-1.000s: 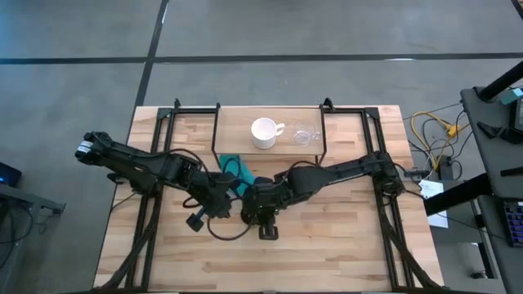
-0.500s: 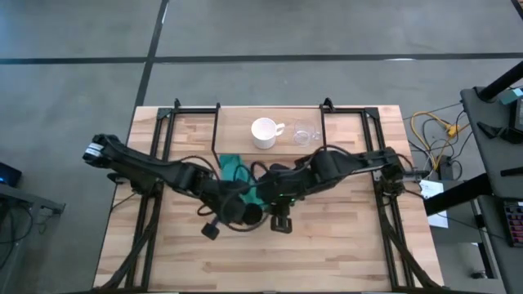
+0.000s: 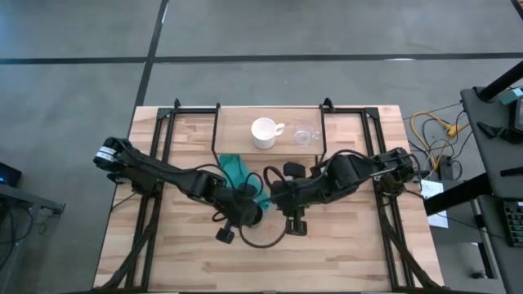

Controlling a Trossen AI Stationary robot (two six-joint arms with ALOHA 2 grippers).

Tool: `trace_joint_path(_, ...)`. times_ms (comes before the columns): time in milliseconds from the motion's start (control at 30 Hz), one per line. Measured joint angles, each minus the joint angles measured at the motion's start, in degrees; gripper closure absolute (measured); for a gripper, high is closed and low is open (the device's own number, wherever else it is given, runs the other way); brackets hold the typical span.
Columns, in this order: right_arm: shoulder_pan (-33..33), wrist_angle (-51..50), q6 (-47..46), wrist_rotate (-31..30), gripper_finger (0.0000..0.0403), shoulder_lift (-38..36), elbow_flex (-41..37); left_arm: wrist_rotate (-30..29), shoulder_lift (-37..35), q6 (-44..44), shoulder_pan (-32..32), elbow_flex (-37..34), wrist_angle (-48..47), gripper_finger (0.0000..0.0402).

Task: Stack small to large cups/mugs on shelf
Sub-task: Put the black cup on the shelf

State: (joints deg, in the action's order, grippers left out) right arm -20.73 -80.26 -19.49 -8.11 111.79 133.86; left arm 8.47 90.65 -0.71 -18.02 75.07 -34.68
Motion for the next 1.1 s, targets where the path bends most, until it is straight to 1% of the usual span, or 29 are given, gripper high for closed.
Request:
trace_joint_path(233, -0.2, -0.1, 0.4, -0.1, 0.0314, 0.0, -2.2, 0.1, 0.9, 3.8, 0.0, 0.0, 0.9, 0.0398)
trace_joint_path(333, -0.2, -0.2, 0.5, -0.1, 0.0317, 0.0, -3.5, 0.1, 1.2, 7.4, 0.0, 0.0, 1.6, 0.0381)
trace_joint_path(533, -0.2, -0.6, 0.6, -0.1, 0.0315, 0.0, -6.5, 0.1, 1.2, 8.9, 0.0, -0.1, 4.8, 0.0334)
trace_joint_path(667, -0.2, -0.7, 0.6, -0.1, 0.0319, 0.0, -8.1, 0.1, 1.3, 9.5, 0.0, -0.2, 4.8, 0.0314)
trace_joint_path(1100, -0.2, -1.0, 0.0, -0.1, 0.0313, 0.0, -8.4, 0.2, 5.6, 9.6, 0.0, 0.0, 5.2, 0.0311)
